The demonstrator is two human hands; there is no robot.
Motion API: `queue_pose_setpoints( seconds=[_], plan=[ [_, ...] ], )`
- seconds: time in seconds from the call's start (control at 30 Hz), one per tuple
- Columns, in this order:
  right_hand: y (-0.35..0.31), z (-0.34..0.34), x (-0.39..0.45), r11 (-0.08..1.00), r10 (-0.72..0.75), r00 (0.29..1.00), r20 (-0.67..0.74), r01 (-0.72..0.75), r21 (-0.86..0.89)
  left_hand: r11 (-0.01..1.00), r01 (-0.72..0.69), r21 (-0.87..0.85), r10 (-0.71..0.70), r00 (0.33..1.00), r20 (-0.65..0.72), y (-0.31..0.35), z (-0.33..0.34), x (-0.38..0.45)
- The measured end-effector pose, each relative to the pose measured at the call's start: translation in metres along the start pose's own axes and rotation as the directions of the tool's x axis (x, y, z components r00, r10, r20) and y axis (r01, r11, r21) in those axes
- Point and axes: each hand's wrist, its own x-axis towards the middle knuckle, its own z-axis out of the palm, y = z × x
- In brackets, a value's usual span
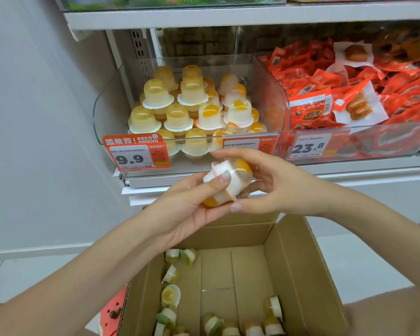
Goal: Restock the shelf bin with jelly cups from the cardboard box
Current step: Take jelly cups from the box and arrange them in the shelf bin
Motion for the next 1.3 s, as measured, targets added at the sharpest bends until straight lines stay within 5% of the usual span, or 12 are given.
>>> queue_pose_setpoints(
  seconds=[0.5, 0.6, 0.67, 0.73, 0.93, 1.3],
  plan=[
    [-0.023, -0.001, 0.034, 0.986, -0.008, 0.997, -0.082, -0.006, -0.164, 0.978, 0.015, -0.210, -0.040, 0.993, -0.113, 0.027, -0.003, -0.008],
    [-0.031, -0.007, 0.042, 0.983, -0.014, 0.966, -0.257, -0.033, -0.179, 0.998, 0.051, 0.036, -0.043, 0.976, -0.212, 0.043, -0.014, -0.010],
    [-0.033, -0.029, 0.058, 0.966, 0.012, 0.906, -0.423, -0.119, -0.228, 0.907, 0.114, 0.405, 0.110, 0.864, -0.491, 0.051, -0.034, -0.005],
    [-0.033, -0.059, 0.084, 0.917, -0.001, 0.849, -0.528, -0.210, -0.340, 0.738, 0.180, 0.651, 0.334, 0.740, -0.584, 0.056, -0.057, 0.000],
    [-0.023, -0.107, 0.163, 0.784, -0.100, 0.822, -0.561, -0.282, -0.553, 0.255, 0.329, 0.909, 0.459, 0.786, -0.413, 0.061, -0.086, 0.006],
    [0.002, -0.144, 0.249, 0.559, 0.042, 0.937, -0.347, -0.310, -0.769, 0.241, 0.338, 0.910, 0.513, 0.751, -0.415, 0.070, -0.084, 0.010]
  ],
)
